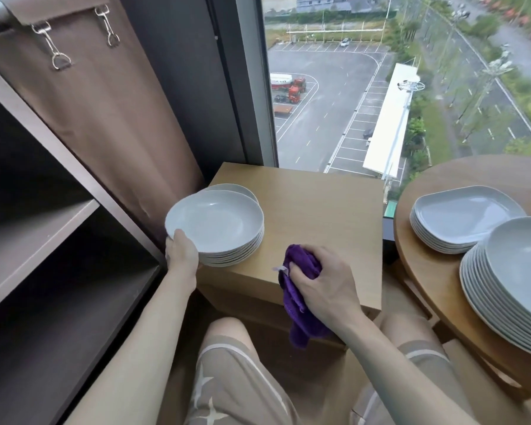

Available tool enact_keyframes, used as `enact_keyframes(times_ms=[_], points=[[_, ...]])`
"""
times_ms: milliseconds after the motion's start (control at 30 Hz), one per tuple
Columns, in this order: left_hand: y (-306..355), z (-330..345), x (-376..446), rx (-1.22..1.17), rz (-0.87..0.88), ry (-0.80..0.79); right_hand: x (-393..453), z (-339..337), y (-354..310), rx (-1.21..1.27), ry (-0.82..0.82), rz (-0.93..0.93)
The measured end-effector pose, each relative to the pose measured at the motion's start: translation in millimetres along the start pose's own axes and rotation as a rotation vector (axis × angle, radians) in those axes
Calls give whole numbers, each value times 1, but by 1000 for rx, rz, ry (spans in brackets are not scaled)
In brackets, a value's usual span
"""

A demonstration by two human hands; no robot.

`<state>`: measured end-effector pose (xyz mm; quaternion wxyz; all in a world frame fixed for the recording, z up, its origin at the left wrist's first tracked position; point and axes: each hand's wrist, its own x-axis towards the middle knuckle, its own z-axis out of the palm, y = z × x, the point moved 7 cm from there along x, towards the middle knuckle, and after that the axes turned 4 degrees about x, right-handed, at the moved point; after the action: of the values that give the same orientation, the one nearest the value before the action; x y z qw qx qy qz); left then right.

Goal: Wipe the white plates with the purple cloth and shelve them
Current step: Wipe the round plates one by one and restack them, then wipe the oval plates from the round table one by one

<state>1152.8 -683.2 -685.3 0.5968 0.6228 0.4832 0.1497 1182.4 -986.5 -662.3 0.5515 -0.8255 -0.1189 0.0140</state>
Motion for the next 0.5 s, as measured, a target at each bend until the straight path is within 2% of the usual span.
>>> enact_keyframes(times_ms=[100, 500], points=[[-11, -6, 21, 129, -20, 56, -4, -4, 6, 1, -4, 14], [-16, 14, 37, 127, 23, 71, -3, -31, 14, 8, 76, 39]])
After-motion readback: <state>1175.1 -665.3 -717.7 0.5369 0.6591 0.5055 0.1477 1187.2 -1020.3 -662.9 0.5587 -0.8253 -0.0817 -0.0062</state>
